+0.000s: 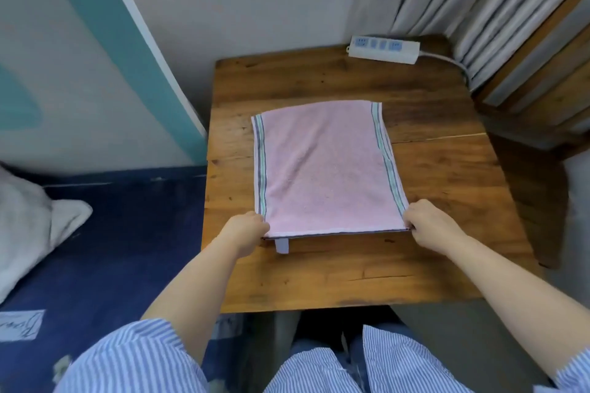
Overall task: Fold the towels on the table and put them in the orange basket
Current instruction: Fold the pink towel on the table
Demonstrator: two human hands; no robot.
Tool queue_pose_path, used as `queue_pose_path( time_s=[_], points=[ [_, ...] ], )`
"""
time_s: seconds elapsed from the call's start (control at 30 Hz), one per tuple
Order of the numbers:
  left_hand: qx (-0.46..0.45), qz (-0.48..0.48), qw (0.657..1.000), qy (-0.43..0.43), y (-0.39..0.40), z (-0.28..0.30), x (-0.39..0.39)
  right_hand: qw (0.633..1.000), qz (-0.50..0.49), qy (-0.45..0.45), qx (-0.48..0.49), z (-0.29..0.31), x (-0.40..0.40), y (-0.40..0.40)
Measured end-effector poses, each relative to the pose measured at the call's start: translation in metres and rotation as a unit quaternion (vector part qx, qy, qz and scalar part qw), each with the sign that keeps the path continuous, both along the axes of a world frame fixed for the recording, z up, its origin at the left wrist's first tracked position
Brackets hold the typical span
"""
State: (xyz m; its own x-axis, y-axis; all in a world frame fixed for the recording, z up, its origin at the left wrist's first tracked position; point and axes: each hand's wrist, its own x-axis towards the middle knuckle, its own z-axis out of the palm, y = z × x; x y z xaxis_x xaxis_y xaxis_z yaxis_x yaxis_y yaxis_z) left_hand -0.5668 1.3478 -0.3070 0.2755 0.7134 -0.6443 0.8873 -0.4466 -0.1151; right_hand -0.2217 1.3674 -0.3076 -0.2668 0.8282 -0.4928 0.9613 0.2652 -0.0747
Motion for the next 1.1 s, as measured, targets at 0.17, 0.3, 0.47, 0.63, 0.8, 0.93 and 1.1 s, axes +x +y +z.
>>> queue_pose_path(
  time_s=[0.17,0.3,0.47,0.63,0.8,0.93,1.1],
  points=[
    [-0.010,-0.003,1.000,0.000,-0.020,-0.020,0.001,0.998,0.038,-0.058,-0.014,-0.011,-0.006,-0.011],
    [-0.034,-0.002,0.999,0.012,-0.030,-0.030,0.007,0.991,0.084,-0.099,-0.031,-0.017,-0.010,-0.020],
    [-0.066,0.015,0.998,-0.011,-0.017,-0.027,0.009,0.986,0.100,-0.127,-0.042,-0.018,-0.013,-0.015],
    [0.091,0.144,0.962,-0.214,0.016,-0.023,0.024,0.997,0.040,-0.019,0.064,-0.020,-0.036,0.023],
    [0.140,0.276,0.904,-0.297,0.070,-0.036,0.060,0.983,0.019,0.139,0.119,-0.032,-0.082,0.079],
    [0.120,0.325,0.878,-0.331,0.108,-0.053,0.071,0.995,0.025,0.092,0.029,-0.054,-0.110,0.114],
    [0.090,0.289,0.896,-0.323,0.121,-0.076,0.072,0.996,0.059,0.059,0.003,-0.070,-0.120,0.130]
  ],
)
